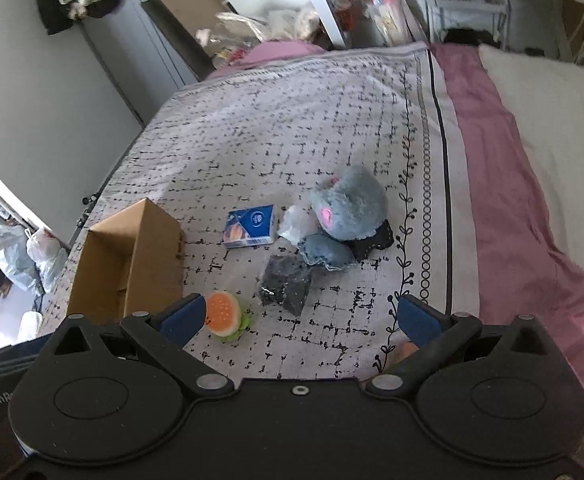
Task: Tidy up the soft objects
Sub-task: 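Grasp the burger plush with the left tool while the right tool grasps the black bag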
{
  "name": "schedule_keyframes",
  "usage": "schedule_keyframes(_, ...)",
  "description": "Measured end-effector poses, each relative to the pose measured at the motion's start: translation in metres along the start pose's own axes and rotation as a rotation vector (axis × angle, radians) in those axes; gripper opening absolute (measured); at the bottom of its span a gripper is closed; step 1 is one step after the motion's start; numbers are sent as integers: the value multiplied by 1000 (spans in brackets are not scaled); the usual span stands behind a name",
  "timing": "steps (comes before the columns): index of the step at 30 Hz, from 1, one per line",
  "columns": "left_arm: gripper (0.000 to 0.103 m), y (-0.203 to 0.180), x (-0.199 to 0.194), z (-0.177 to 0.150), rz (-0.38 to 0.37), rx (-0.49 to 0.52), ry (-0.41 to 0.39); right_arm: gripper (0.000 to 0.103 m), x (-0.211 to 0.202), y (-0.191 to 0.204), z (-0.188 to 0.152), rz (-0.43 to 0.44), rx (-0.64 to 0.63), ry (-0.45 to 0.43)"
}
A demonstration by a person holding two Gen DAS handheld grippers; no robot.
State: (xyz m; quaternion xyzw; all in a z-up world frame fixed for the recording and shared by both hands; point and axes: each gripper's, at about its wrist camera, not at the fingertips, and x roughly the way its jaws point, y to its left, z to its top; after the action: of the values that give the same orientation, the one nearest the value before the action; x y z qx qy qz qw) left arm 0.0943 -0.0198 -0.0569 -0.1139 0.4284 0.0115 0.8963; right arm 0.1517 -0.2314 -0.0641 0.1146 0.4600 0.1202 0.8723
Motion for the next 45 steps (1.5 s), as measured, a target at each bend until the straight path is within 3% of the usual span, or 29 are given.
schedule_keyframes(6, 95, 0, 26, 5, -14, -12, 31, 102, 25, -15, 10, 1, 107, 30)
schedule_keyframes(10, 94, 1, 43, 7, -26, -22, 48, 92, 45, -24, 16, 6, 170, 73)
schedule_keyframes(14, 91, 1, 60, 7, -44, -23, 73, 91, 63, -27, 19, 4, 206, 104)
schedule_keyframes(27, 80, 4, 111, 5, -50, -15, 133, 85, 115, -22, 23, -5, 229, 189)
schedule_keyframes(29, 78, 3, 119, 4, -51, -17, 146, 77, 123, -21, 23, -16, 231, 197)
schedule_keyframes(35, 75, 1, 137, 5, -56, 1, 170, 75, 143, -18, 23, -20, 227, 234)
schedule_keyframes(45, 74, -10, 164, -1, 36, 86, 215, 75, 169, -12, 21, -45, 207, 283)
